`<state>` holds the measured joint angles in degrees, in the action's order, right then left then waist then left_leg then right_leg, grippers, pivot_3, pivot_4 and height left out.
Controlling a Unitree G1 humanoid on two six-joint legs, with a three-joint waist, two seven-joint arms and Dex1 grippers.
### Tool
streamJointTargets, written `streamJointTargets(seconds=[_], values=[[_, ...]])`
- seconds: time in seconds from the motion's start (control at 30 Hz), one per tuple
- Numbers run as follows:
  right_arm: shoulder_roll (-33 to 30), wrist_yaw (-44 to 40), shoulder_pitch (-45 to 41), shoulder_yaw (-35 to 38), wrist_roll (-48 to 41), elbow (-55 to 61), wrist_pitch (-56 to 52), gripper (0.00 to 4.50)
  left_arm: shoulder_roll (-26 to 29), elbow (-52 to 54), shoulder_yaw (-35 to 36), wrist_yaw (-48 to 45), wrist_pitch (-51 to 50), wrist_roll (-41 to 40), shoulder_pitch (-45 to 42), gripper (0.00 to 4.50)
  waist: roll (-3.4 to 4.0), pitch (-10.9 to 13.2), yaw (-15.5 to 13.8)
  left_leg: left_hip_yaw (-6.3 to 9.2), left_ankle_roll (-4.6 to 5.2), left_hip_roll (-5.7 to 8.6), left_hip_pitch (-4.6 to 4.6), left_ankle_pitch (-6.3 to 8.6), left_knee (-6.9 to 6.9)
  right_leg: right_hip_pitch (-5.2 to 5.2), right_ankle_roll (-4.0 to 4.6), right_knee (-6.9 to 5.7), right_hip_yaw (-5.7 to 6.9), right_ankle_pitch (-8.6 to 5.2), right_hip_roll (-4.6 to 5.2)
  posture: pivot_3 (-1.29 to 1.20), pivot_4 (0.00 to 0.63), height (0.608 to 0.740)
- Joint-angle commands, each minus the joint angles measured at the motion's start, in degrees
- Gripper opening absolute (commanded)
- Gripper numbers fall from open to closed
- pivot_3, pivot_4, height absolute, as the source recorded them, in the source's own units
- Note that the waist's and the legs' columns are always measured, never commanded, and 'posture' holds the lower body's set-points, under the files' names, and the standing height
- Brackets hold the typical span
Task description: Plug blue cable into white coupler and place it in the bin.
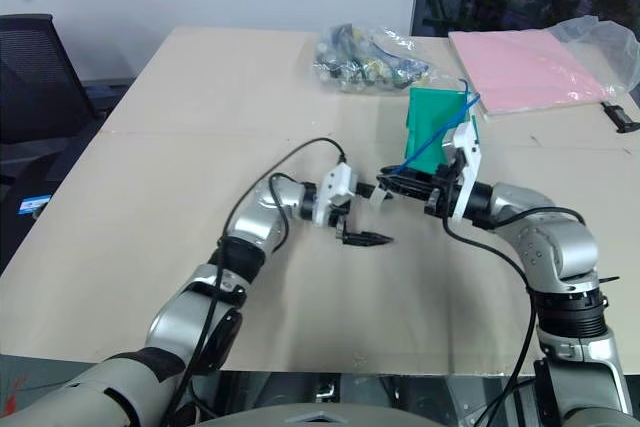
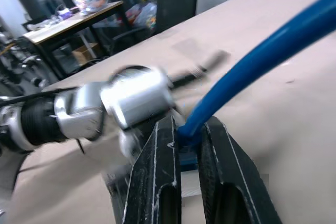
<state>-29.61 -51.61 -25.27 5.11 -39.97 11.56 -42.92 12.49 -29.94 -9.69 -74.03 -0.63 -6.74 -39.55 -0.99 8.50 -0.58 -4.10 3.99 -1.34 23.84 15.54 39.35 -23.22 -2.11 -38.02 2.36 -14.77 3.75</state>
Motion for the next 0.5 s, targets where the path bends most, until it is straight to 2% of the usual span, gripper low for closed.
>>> streamJointTargets(seconds=[0.03, 0.13, 0.23, 0.43, 0.5], values=[[-3.0, 0.2, -6.2, 3.2, -0.5, -4.6, -0.7, 0.0, 0.9, 19.2, 3.5, 9.2, -14.3, -4.1, 2.3, 4.45, 0.04, 0.0, 0.1, -0.01, 0.0, 0.01, 0.0, 0.0, 0.0, 0.0, 0.0, 0.0, -0.02, 0.0, 0.13, 0.0, 0.15, 0.74], [-5.9, -0.1, -13.4, 2.3, 3.7, -15.1, 1.5, 0.0, 1.3, 32.2, 5.8, 17.2, -26.4, -6.5, 2.9, 4.45, 0.09, 0.1, -0.1, -0.02, -0.01, 0.06, 0.0, -0.01, 0.01, 0.01, -0.05, -0.02, -0.01, 0.03, 0.23, 0.0, 0.15, 0.74], [-8.0, -2.0, -20.7, -1.3, 10.1, -26.9, 6.1, 0.0, 1.0, 39.9, 6.8, 24.0, -34.6, -7.7, 2.2, 4.45, 0.11, 0.1, -0.3, 0.0, -0.03, 0.08, -0.03, -0.02, 0.0, 0.05, -0.06, 0.01, 0.02, 0.04, 0.19, 0.0, 0.15, 0.74], [-6.9, -5.1, -34.3, -9.8, 23.6, -50.2, 15.7, 0.0, -0.3, 45.8, 6.7, 33.3, -43.4, -8.8, 1.1, 4.45, 0.14, 0.1, 0.1, -0.12, -0.27, 0.07, -0.02, -0.16, -0.09, 0.02, -0.07, 0.08, -0.1, 0.04, -0.07, 0.0, 0.15, 0.74], [-5.7, -4.4, -37.4, -11.7, 27.8, -56.9, 21.0, 0.81, -0.5, 46.2, 6.5, 34.6, -44.0, -9.3, 1.0, 4.5, 0.15, 0.1, 0.1, -0.12, -0.29, 0.05, -0.02, -0.18, -0.13, 0.0, -0.07, 0.1, -0.09, 0.03, -0.09, 0.0, 0.15, 0.74]])
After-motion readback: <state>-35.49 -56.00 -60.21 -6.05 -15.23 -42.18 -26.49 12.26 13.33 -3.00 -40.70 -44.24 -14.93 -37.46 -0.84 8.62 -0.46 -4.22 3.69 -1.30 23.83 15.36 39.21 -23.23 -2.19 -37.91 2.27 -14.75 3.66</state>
